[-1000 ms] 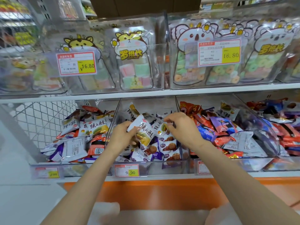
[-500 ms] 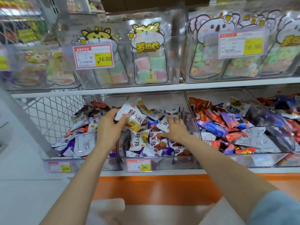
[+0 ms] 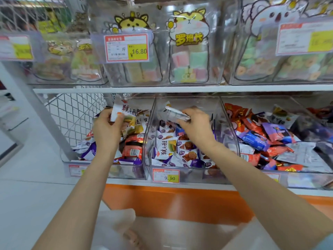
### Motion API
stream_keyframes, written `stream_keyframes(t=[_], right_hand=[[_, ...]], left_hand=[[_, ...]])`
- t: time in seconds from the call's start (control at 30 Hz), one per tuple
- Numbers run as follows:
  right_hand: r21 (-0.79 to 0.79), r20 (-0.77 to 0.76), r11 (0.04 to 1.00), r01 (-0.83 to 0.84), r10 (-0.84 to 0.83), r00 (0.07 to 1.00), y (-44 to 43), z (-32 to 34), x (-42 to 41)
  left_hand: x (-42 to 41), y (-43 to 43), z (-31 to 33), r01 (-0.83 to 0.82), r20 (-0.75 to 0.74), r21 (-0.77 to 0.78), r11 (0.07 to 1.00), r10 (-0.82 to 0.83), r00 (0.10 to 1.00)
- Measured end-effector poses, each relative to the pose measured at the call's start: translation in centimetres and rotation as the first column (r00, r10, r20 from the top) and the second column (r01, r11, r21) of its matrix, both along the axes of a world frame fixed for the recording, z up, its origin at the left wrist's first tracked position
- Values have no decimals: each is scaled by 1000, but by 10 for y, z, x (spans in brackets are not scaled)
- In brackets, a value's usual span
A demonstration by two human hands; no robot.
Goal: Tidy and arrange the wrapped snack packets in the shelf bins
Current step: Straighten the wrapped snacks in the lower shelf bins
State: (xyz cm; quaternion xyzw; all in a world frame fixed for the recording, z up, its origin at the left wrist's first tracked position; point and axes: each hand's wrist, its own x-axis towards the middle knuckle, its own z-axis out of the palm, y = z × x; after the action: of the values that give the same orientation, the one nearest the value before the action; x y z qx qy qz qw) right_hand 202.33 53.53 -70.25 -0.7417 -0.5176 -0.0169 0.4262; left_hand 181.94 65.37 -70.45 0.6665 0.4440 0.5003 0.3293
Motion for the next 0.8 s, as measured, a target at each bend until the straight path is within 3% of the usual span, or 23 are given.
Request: stream_keyframes(t=[0.1, 0.17, 0.2, 0.33, 0.43, 0.53, 0.67, 0.8], right_hand=[[52, -214, 987, -154, 161, 963, 17, 6, -22], [36, -424, 949, -312, 297, 856, 24, 10, -36], [23, -457, 928, -371, 340, 822, 26, 9, -40], [-84, -255, 932, -352, 322, 912, 32, -2, -39], [-52, -324, 951, -303, 271, 906, 28, -4, -32], [-57, -318, 964, -260, 229, 920, 22, -4, -18], [-121, -274, 973, -194, 156, 949, 17, -9, 1], [-353, -219, 895, -274, 206, 954, 11, -23, 11]], left_hand=[[6, -1, -1, 98, -17, -181, 979, -102, 995], [9, 1, -3, 82, -11, -180, 980, -85, 996], [10, -1, -2, 65, -12, -164, 984, -68, 998], [8, -5, -6, 79, -149, -52, 996, -86, 985], [9, -4, -16, 283, -393, -72, 957, -287, 874], [9, 1, -32, 358, -469, -146, 922, -383, 796], [5, 2, -45, 300, -460, -137, 944, -329, 825], [6, -4, -55, 299, -546, 65, 952, -217, 809]])
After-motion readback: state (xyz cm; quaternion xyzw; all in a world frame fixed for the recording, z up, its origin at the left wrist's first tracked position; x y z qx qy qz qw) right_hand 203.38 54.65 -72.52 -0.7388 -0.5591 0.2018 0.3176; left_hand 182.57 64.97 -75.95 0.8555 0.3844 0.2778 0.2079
